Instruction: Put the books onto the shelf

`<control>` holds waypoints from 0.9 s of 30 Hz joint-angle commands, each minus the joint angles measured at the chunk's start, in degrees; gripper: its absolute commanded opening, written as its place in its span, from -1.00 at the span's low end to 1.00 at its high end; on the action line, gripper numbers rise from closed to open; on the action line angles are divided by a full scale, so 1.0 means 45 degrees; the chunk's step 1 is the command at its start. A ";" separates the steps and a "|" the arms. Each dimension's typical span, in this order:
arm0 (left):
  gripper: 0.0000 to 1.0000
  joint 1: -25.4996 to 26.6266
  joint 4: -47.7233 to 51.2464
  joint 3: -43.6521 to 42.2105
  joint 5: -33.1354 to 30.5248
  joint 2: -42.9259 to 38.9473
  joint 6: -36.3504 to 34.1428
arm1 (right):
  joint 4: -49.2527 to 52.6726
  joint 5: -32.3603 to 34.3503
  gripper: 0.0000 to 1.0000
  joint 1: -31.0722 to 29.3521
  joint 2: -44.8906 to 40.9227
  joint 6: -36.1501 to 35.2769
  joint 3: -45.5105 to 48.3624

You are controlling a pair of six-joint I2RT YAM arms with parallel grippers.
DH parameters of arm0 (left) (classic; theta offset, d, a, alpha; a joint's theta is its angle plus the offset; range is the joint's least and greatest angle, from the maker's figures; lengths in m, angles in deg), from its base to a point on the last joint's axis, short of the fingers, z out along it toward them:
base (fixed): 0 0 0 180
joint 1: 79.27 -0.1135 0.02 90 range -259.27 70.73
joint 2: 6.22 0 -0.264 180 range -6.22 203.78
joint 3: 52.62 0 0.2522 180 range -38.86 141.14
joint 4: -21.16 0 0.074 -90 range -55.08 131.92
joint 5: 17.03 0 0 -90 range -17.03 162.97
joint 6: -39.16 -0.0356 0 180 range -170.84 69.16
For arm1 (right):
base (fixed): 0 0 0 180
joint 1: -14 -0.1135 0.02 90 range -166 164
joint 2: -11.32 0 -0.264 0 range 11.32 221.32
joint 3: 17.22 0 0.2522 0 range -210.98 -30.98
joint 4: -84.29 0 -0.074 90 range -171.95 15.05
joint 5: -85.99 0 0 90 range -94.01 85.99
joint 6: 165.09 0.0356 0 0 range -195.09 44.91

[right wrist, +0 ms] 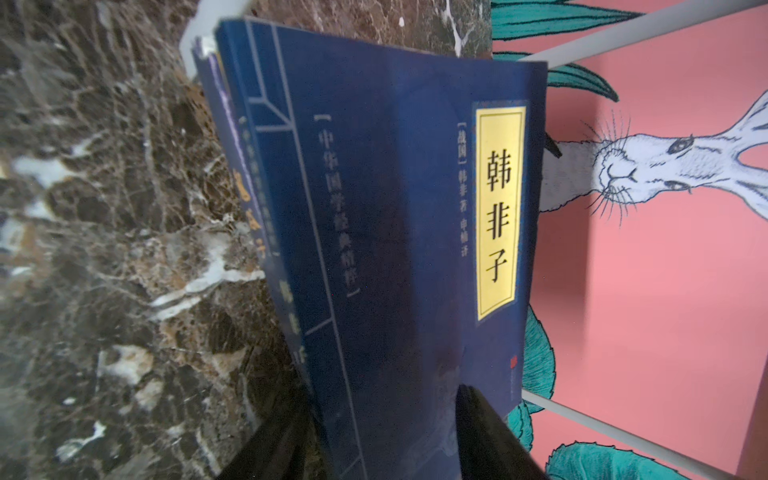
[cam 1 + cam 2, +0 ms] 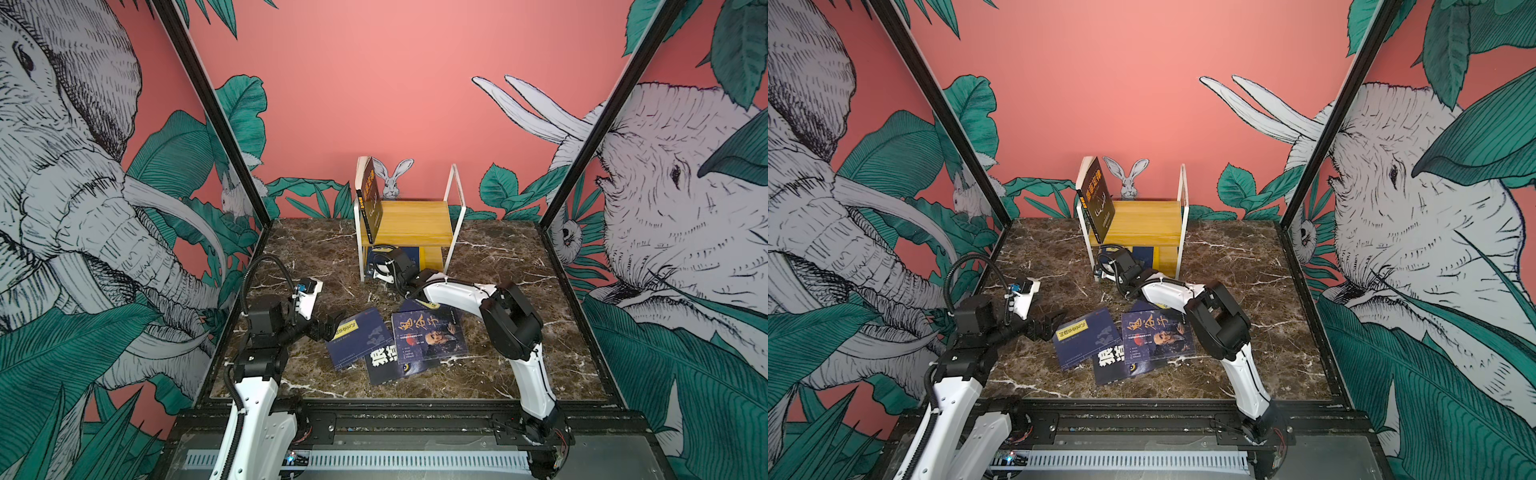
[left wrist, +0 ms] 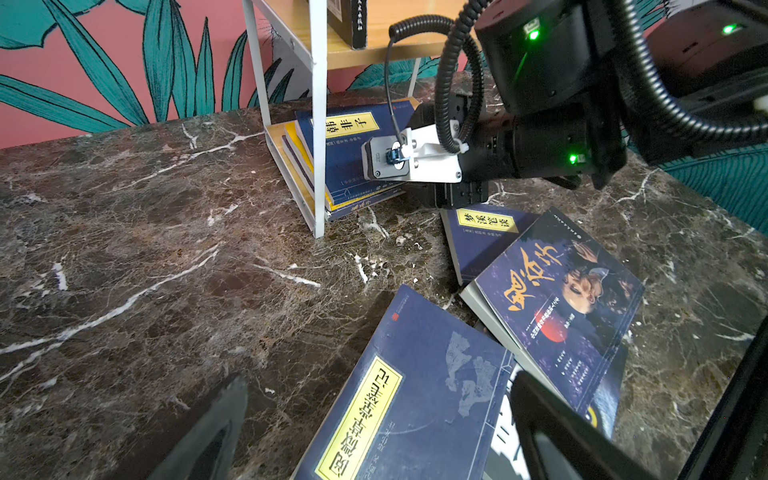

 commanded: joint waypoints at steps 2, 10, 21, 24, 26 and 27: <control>0.99 -0.0079 -0.0158 -0.0163 0.0196 -0.0101 -0.0179 | 0.0417 -0.0782 0.26 0.0070 -0.0596 0.0387 -0.0014; 0.99 -0.0133 -0.0155 -0.0156 0.0191 -0.0154 -0.0150 | 0.0620 -0.0877 0.13 0.0080 -0.0603 0.0679 -0.0195; 0.99 -0.0146 -0.0123 -0.0175 0.0156 -0.0256 -0.0253 | 0.0892 -0.1152 -0.10 0.0197 -0.0388 0.0892 -0.0679; 0.99 -0.0165 -0.0092 -0.0119 0.0198 -0.0220 -0.0208 | 0.0902 -0.1115 -0.11 0.0226 -0.0366 0.1099 -0.0805; 0.99 -0.0168 -0.0049 -0.0131 0.0196 -0.0214 -0.0222 | 0.0919 -0.1317 -0.10 0.0227 -0.0366 0.1187 -0.0863; 0.99 -0.0186 -0.0083 -0.0182 0.0198 -0.0265 -0.0226 | 0.0925 -0.1372 -0.10 0.0235 -0.0353 0.1180 -0.0855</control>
